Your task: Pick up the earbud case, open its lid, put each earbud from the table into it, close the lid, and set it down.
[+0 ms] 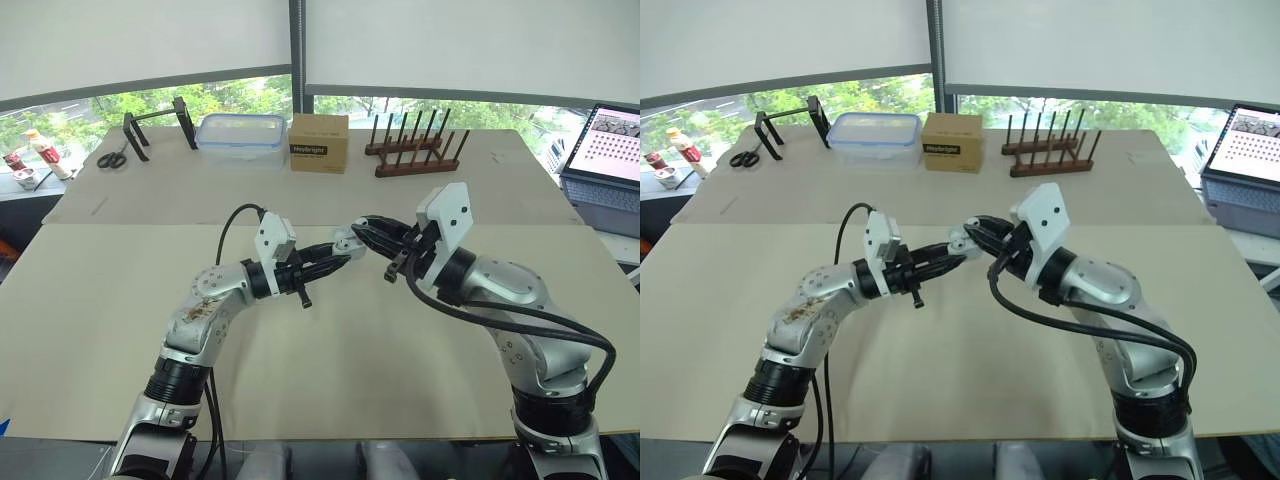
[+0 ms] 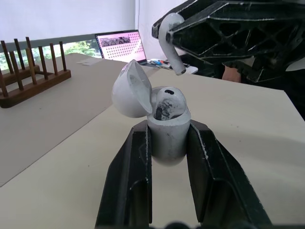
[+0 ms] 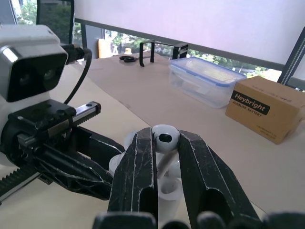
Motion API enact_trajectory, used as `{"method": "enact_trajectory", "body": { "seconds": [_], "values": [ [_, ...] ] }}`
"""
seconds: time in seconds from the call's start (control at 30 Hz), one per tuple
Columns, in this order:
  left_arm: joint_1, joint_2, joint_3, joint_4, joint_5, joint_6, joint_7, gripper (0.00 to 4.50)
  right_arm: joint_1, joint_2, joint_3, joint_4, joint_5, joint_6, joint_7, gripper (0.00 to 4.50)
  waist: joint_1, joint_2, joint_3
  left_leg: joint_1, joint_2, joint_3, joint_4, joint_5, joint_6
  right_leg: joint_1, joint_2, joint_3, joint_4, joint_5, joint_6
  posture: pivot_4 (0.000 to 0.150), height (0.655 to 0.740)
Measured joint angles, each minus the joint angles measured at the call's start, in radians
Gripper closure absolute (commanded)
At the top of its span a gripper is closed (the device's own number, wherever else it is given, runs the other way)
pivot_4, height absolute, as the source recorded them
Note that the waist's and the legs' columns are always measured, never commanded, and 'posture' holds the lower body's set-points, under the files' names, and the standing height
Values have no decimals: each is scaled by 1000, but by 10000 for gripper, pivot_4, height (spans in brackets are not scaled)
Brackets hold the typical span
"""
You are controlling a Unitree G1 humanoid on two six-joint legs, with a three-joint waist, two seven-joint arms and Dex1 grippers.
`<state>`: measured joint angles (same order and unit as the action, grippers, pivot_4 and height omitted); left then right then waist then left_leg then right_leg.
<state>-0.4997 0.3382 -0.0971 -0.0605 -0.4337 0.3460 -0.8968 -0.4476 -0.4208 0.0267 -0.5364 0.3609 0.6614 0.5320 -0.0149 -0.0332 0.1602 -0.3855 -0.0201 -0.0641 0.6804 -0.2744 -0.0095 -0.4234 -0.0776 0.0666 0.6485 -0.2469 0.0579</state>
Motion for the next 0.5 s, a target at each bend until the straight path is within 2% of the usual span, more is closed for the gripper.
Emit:
{"method": "enact_trajectory", "body": {
  "seconds": [0.5],
  "values": [
    [1,4,1,0,0,2,-13,39833,66,-6,90,57,-169,-204,-21,41902,0,0,0,0,0,0,0,0,0,0,0,0,0,0,0,1500,7400]
  ]
}}
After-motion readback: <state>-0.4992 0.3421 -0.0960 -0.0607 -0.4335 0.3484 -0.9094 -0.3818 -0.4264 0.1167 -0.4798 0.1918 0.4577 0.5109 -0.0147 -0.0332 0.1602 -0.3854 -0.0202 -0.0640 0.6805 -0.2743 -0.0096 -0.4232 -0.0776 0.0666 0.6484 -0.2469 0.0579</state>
